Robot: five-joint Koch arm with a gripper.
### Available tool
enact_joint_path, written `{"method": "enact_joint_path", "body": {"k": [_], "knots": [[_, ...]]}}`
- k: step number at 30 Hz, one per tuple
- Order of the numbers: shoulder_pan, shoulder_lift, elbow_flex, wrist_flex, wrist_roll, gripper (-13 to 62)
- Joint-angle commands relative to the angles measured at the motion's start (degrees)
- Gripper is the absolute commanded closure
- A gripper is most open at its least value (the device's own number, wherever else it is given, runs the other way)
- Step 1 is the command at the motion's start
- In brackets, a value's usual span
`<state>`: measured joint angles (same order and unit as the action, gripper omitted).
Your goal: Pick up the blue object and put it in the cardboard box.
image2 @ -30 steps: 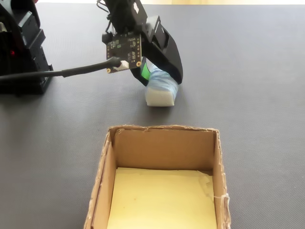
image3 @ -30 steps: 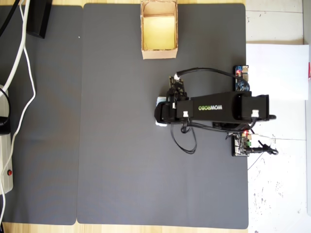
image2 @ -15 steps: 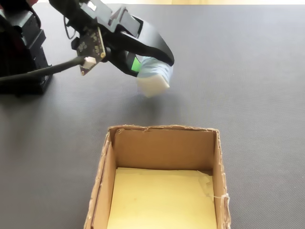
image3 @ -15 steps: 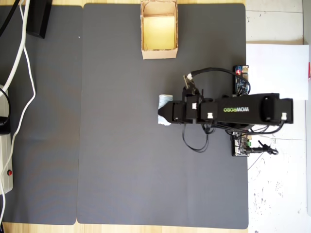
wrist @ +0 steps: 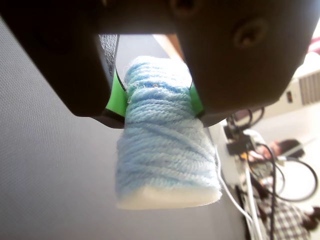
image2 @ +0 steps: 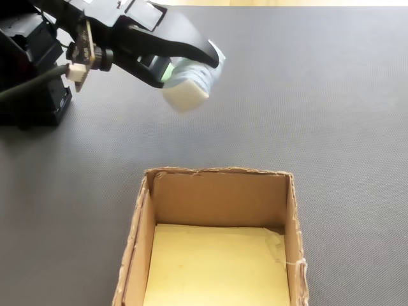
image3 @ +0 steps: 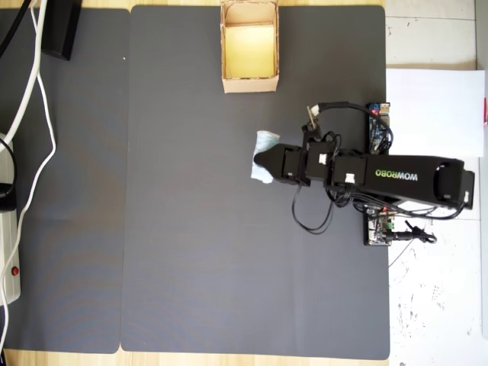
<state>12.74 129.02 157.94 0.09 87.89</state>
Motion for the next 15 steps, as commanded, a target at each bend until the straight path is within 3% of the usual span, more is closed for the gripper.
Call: {"method": "enact_joint_path", "body": {"k": [1, 11, 15], "knots": [[2.11, 0.79, -4.31, -6.33, 0.18, 39.4], [13.54, -4.92, -16.00, -8.00, 0.00, 39.4], [21.09, -15.12, -26.28, -8.00, -1.58, 39.4]]}}
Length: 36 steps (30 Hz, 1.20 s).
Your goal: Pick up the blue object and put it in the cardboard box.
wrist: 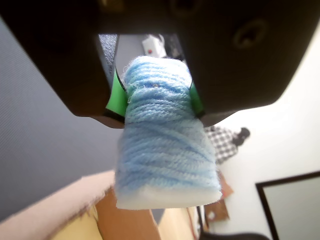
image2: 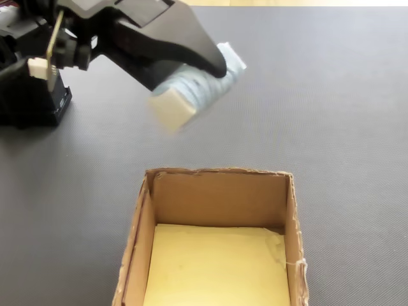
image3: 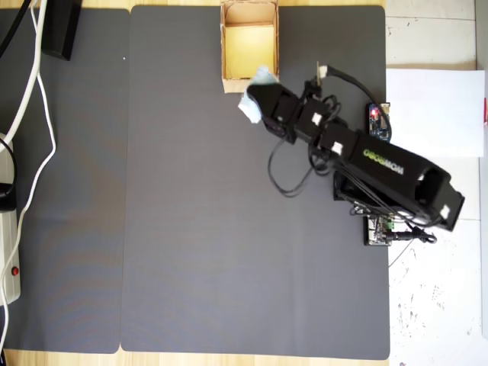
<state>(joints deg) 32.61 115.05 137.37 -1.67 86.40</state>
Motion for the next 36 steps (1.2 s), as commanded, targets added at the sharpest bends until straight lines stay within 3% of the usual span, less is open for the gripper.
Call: {"method": "enact_joint_path", "body": {"k": [1, 12, 13, 14, 18, 27, 36], "knots": [[2.20, -2.72, -7.12, -6.24, -0.18, 39.4], [10.63, -17.31, -18.81, -6.15, -0.70, 39.0], [11.25, -18.63, -19.16, -4.22, 0.00, 28.5], [11.34, -18.63, -19.42, -3.52, 0.00, 26.7], [11.25, -18.37, -19.16, -1.85, 0.00, 18.8], [9.49, -13.10, -16.70, -1.93, 0.53, 18.5], [-3.34, -2.02, -5.36, -2.29, 2.55, 15.6]]}}
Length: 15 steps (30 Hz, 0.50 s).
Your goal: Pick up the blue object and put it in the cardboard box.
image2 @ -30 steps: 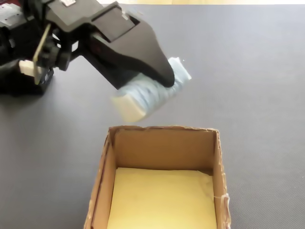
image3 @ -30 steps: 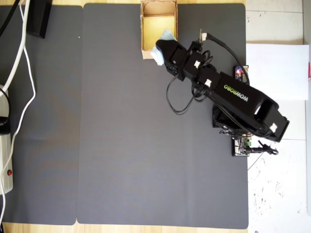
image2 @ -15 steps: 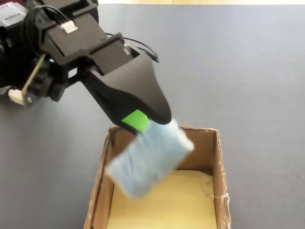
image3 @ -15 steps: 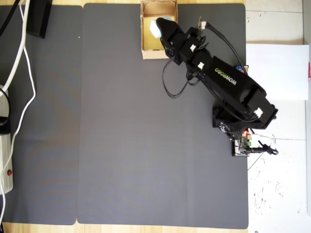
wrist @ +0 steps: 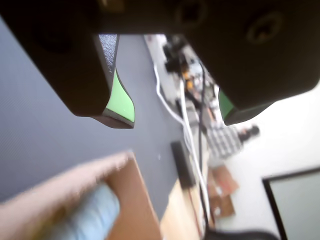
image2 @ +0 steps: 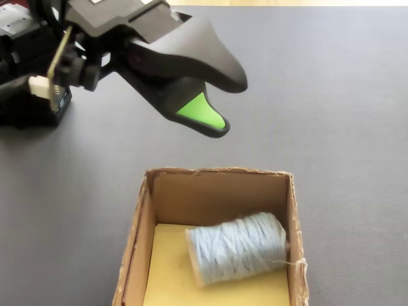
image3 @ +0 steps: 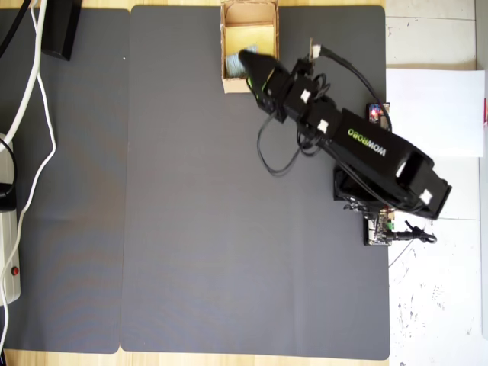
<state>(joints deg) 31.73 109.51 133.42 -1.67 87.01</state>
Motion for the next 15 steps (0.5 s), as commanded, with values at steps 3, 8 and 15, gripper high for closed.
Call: {"method": "enact_joint_path", "body": {"k": [3, 8, 15], "knots": [[-8.00, 7.91, 3.60, -2.64, 1.85, 15.6], [-15.56, 13.62, 10.90, -2.72, 1.85, 15.6], [-24.08, 19.95, 20.30, -2.64, 1.76, 15.6]]}}
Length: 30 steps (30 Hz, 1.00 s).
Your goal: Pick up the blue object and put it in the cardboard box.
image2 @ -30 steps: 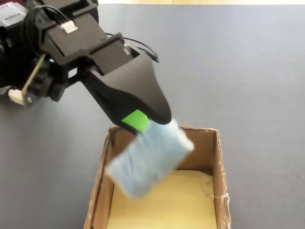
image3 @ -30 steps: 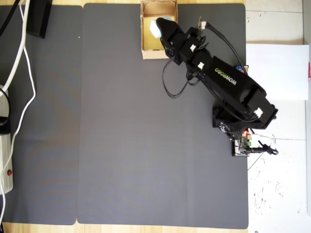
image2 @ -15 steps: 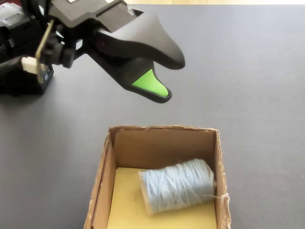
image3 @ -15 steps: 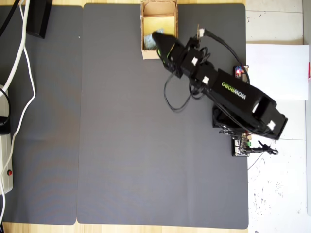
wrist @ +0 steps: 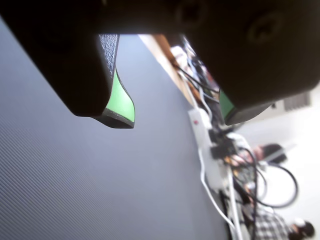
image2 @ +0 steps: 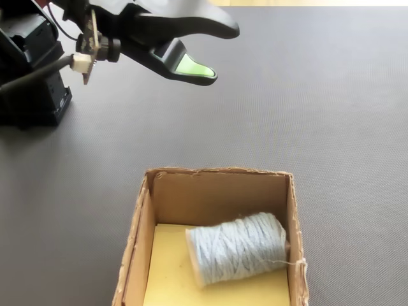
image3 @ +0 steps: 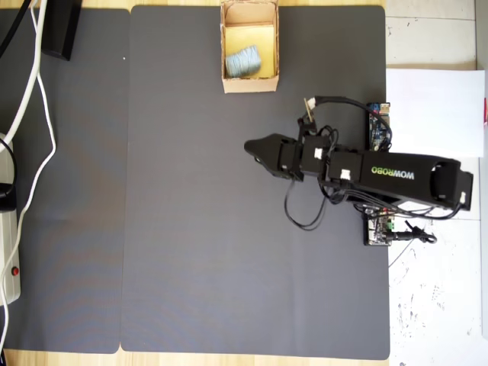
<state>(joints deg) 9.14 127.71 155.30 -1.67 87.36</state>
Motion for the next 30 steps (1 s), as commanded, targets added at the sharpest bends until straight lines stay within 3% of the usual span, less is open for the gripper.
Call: {"method": "enact_joint_path", "body": {"k": [1, 9, 30], "knots": [[-2.46, 2.46, -0.35, -2.64, 1.41, 15.5], [-10.28, 7.65, 8.61, -2.64, 1.23, 15.5], [-9.84, 7.91, 23.38, -1.93, 1.14, 14.9]]}}
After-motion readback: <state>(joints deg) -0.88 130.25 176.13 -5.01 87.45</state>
